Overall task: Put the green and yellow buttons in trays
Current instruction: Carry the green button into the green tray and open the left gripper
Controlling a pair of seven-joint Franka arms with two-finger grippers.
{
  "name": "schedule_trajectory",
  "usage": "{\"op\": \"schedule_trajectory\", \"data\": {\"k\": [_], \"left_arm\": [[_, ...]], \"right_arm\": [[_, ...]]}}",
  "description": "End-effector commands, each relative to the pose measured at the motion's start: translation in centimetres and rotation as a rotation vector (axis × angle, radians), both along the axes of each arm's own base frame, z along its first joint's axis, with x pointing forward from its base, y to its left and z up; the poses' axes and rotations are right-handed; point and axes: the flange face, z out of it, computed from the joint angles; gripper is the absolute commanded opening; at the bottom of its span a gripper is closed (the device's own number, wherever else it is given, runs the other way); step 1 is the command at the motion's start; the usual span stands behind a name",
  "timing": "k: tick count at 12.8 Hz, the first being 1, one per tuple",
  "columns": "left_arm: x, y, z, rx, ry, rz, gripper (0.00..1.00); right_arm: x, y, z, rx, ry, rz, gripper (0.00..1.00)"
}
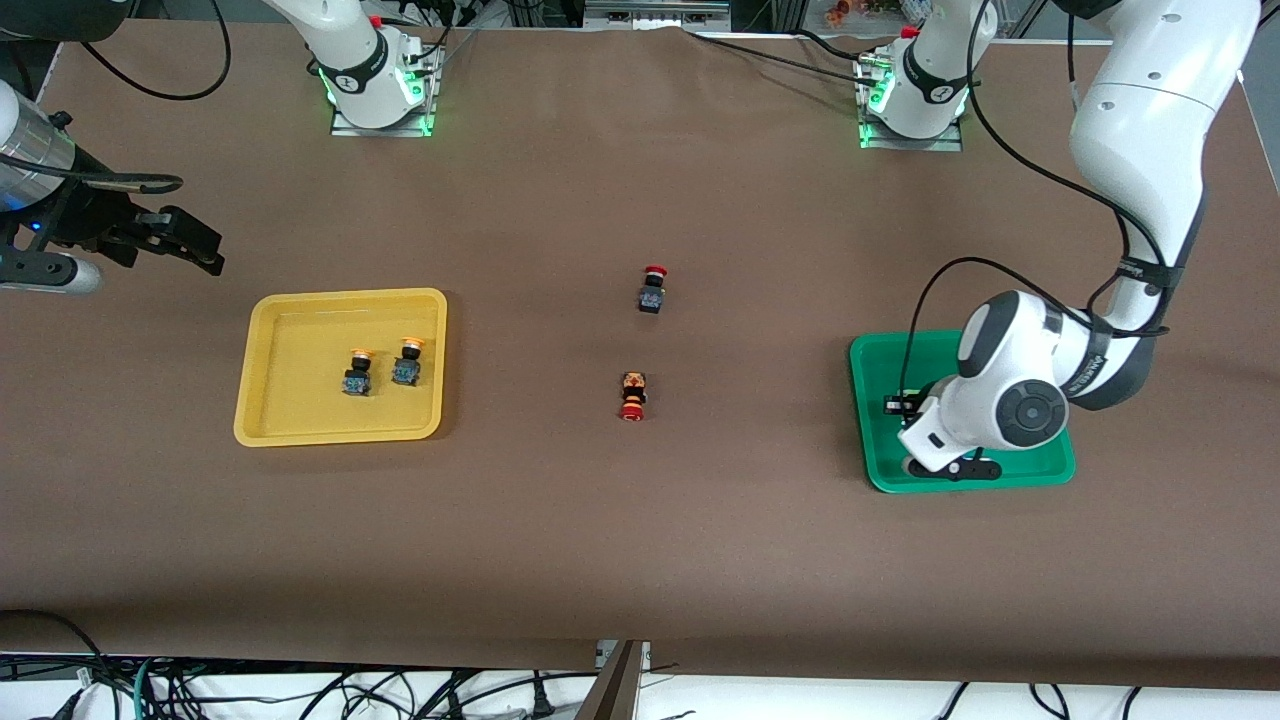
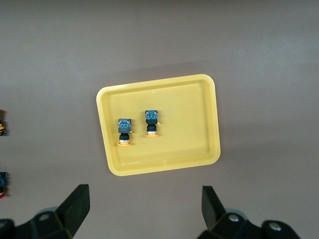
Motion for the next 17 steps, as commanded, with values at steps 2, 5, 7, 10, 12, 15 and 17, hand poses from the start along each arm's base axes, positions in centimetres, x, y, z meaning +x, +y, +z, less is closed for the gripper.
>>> {"op": "schedule_trajectory", "data": {"k": [2,5,7,10,12,15,17], "left_arm": [[-1.5,0.3,-1.6,-0.022,0.023,-0.038,0.07],[-1.2,1.1,-0.7,-0.019,0.022,-0.003,1.00],[-0.7,0.9,1.2,-0.014,0.002,-0.007,1.00],[1.3,1.1,5.4,-0.006,-0.037,0.006,1.00],[2.5,1.9,8.4,0.007,-0.038,0.017,1.00],[3.5,0.6,12.4,0.011,-0.107,0.006,1.00],[4.1,2.0,16.5,0.017,-0.155,0.032,1.00]], "right_arm": [[0.2,0.3,0.6,0.003,-0.003,0.012,0.99],[0.2,0.5,0.6,0.003,-0.003,0.015,0.99],[0.2,0.5,0.6,0.004,-0.005,0.015,0.99],[0.2,0.5,0.6,0.002,-0.005,0.015,0.99],[0.2,0.5,0.6,0.002,-0.005,0.015,0.99],[0.2,0.5,0.6,0.002,-0.007,0.015,0.99],[0.2,0.5,0.6,0.002,-0.007,0.014,0.99]]}}
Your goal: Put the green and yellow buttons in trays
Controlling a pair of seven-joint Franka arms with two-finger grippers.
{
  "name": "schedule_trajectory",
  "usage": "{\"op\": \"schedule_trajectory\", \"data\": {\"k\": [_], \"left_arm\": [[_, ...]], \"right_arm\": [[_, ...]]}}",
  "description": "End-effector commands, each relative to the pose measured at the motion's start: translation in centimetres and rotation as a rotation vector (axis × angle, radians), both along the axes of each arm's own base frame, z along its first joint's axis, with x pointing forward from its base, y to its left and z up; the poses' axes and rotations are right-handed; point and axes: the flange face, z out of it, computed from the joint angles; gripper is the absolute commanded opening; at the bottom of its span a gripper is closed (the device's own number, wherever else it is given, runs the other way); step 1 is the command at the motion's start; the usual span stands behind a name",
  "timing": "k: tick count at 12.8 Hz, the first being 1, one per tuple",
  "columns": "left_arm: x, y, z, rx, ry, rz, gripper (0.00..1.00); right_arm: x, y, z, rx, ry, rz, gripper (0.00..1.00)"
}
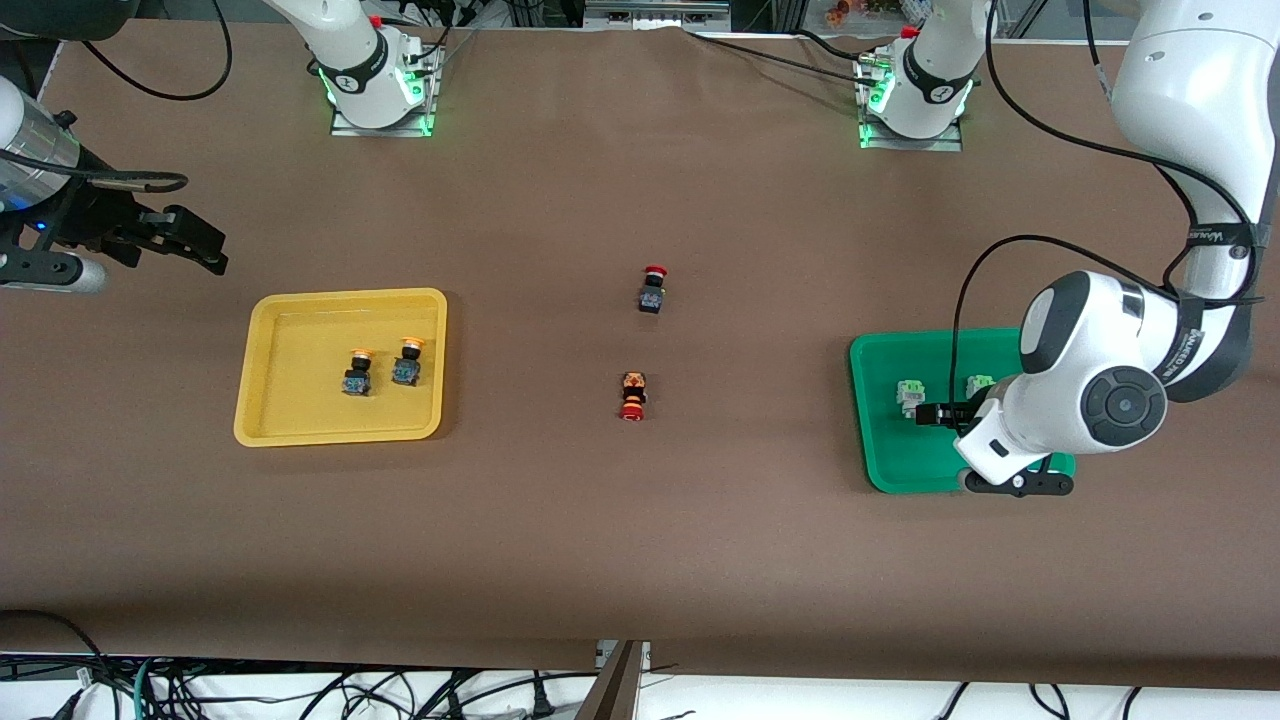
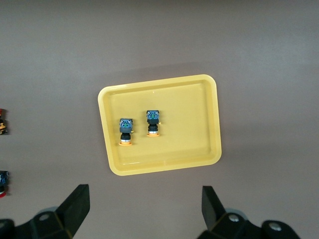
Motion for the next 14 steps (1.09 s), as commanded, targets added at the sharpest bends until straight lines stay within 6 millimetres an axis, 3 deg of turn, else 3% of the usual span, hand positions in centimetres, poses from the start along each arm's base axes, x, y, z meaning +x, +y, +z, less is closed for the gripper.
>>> {"op": "schedule_trajectory", "data": {"k": [1,3,5,6,7,11,13,14], "left_arm": [[0.0,1.5,6.9,0.011,-0.065,0.022,1.00],[-1.1,4.1,11.7,0.054,-0.118,0.070,1.00],[-3.5,6.5,14.9,-0.040,-0.050,0.141,1.00],[-4.7,6.7,16.8,-0.042,-0.055,0.128,1.00],[-6.2,6.4,18.8,-0.013,-0.066,0.109,1.00],[-10.8,6.8,23.5,-0.034,-0.099,0.126,1.00],[-12.0,4.1,26.0,-0.011,-0.144,0.084,1.00],[-12.9,3.8,27.2,-0.002,-0.159,0.073,1.00]], "right_arm": [[0.2,0.1,0.6,0.002,-0.006,0.007,0.99],[0.2,0.1,0.6,0.002,-0.006,0.007,0.99],[0.2,0.1,0.6,0.002,-0.006,0.007,0.99],[0.2,0.1,0.6,0.002,-0.006,0.007,0.99],[0.2,0.1,0.6,0.002,-0.006,0.007,0.99],[0.2,0.1,0.6,0.002,-0.006,0.007,0.99],[0.2,0.1,0.6,0.002,-0.006,0.007,0.99],[0.2,0.1,0.6,0.002,-0.006,0.007,0.99]]}}
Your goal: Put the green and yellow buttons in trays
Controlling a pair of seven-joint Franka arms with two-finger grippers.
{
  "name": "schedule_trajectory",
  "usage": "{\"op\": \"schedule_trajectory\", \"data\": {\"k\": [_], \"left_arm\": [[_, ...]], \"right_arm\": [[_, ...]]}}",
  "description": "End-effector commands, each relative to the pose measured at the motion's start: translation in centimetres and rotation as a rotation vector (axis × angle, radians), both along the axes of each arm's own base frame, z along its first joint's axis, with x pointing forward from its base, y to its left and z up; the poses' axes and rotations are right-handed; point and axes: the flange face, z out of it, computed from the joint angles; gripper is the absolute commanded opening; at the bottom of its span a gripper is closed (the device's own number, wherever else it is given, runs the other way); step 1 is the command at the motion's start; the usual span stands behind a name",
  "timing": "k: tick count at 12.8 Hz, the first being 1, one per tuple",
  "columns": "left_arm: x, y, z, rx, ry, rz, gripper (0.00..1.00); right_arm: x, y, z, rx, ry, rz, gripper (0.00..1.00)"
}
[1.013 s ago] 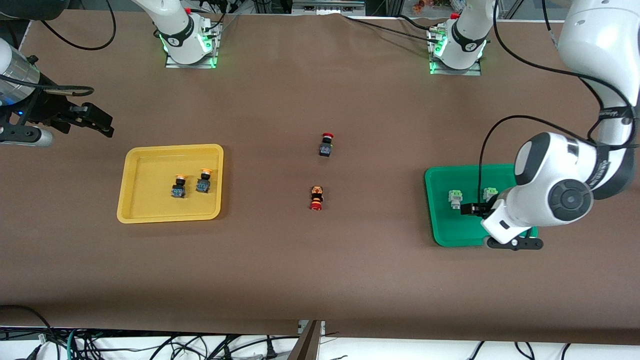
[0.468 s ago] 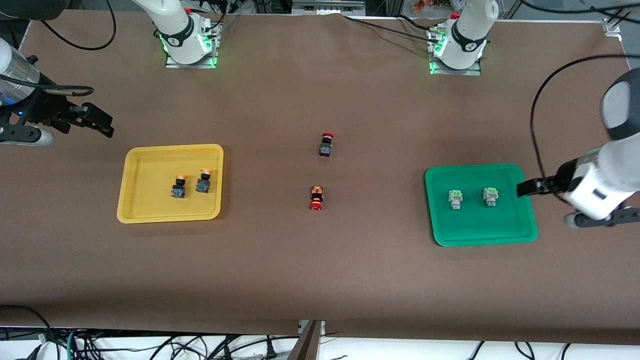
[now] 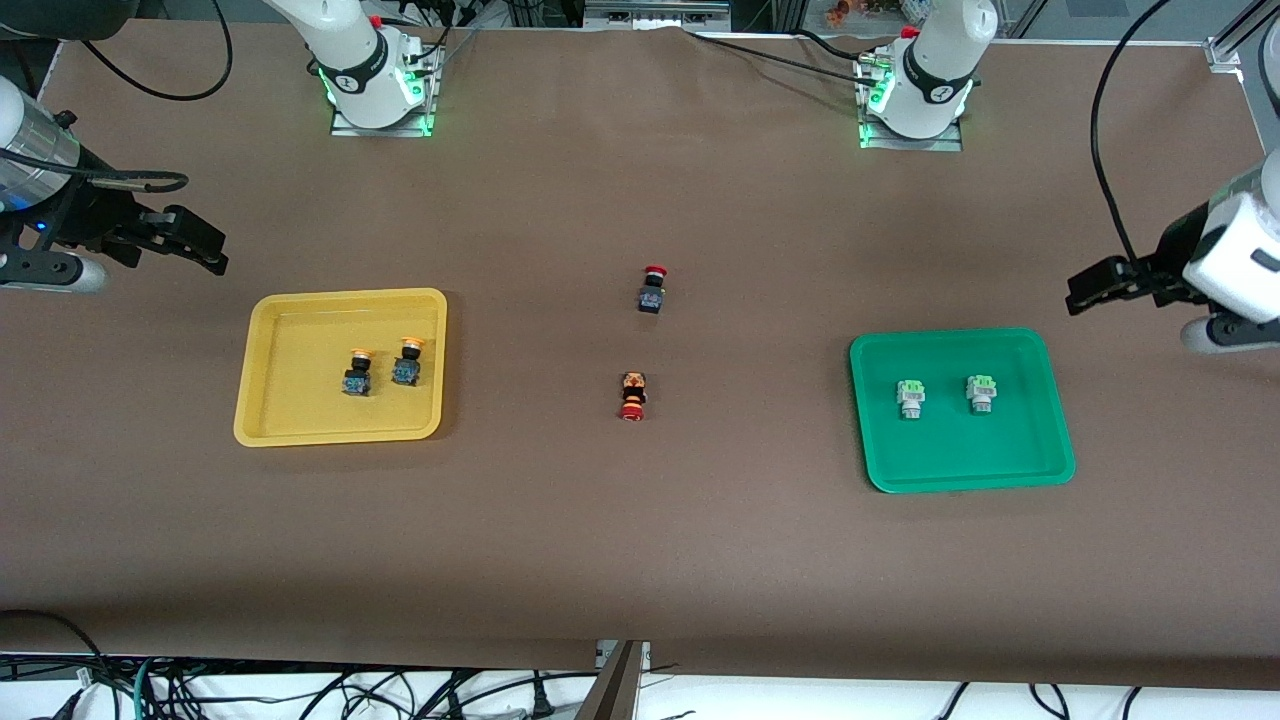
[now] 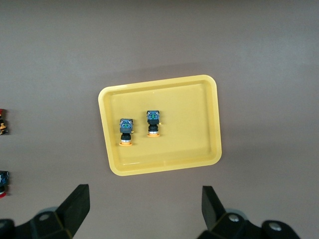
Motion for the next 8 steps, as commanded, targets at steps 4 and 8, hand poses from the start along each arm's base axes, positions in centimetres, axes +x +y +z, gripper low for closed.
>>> {"op": "schedule_trajectory", "data": {"k": [4,8], "left_arm": [[-3.9,-1.6,0.3,0.015,0.024,-0.045,1.00],[-3.6,-0.5,-0.5,0.008,0.042,-0.029,1.00]], "right_arm": [[0.2,0.0,0.6,0.002,-0.005,0.006,0.99],[0.2,0.0,0.6,0.002,-0.005,0.006,0.99]]}}
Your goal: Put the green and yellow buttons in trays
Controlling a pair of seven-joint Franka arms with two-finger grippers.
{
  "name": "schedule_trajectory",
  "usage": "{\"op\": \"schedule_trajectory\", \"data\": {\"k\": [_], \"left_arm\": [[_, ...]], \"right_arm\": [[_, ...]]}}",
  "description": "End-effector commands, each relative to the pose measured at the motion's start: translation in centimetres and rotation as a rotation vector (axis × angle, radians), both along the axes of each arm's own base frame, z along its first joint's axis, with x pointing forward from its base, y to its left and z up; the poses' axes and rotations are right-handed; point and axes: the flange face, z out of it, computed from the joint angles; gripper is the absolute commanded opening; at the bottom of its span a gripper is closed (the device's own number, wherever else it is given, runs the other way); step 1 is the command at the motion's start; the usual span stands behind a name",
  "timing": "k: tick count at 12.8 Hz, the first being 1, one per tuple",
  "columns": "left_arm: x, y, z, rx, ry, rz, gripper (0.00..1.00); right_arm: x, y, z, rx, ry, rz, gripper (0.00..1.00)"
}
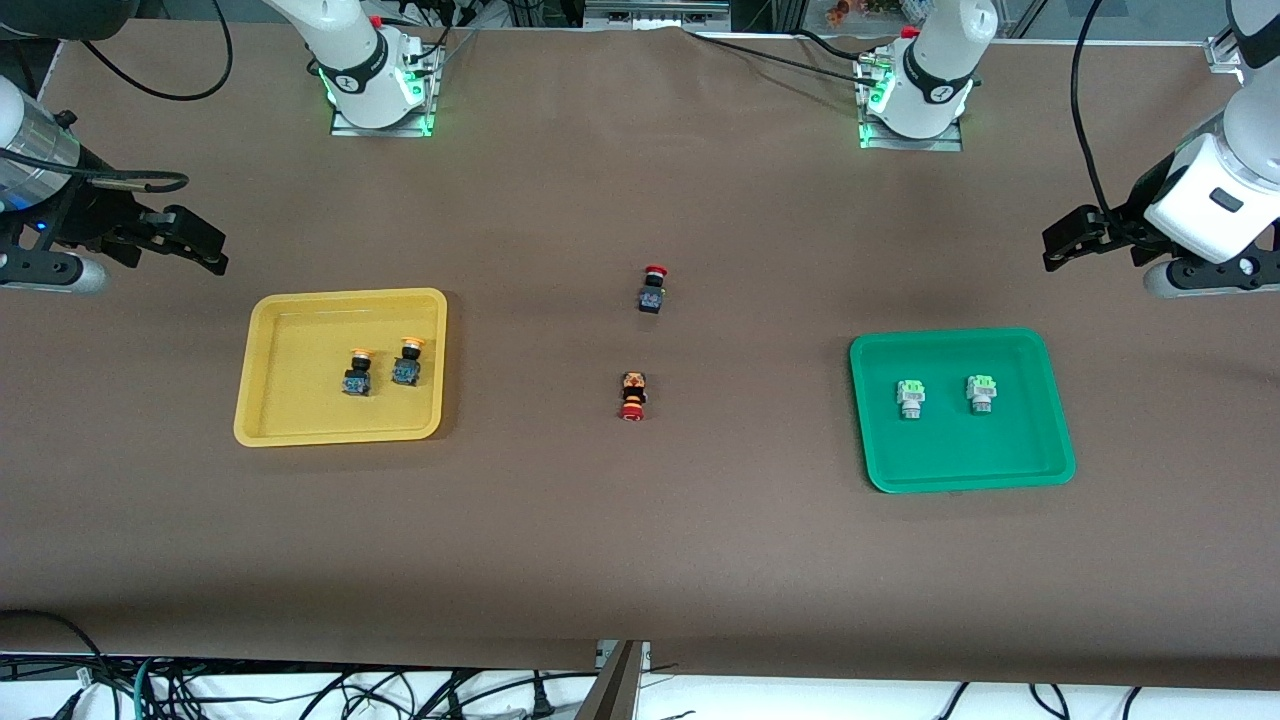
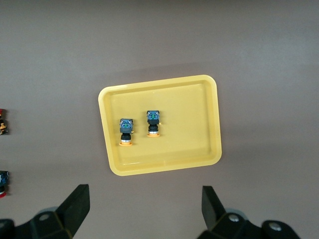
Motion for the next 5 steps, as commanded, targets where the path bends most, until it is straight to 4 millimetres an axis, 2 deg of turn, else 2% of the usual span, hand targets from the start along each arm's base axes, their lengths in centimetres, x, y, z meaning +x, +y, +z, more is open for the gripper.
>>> {"op": "schedule_trajectory", "data": {"k": [1,2,5], "left_arm": [[-0.5,1.0,0.2,-0.005,0.006,-0.002,1.00],[-0.1,2.1,-0.1,-0.009,0.017,0.018,1.00],[0.1,2.1,0.1,-0.020,0.017,0.022,1.00]], "right_arm": [[0.2,0.0,0.6,0.002,-0.005,0.006,0.99],[0.2,0.0,0.6,0.002,-0.005,0.005,0.99],[0.2,0.0,0.6,0.002,-0.005,0.003,0.99]]}}
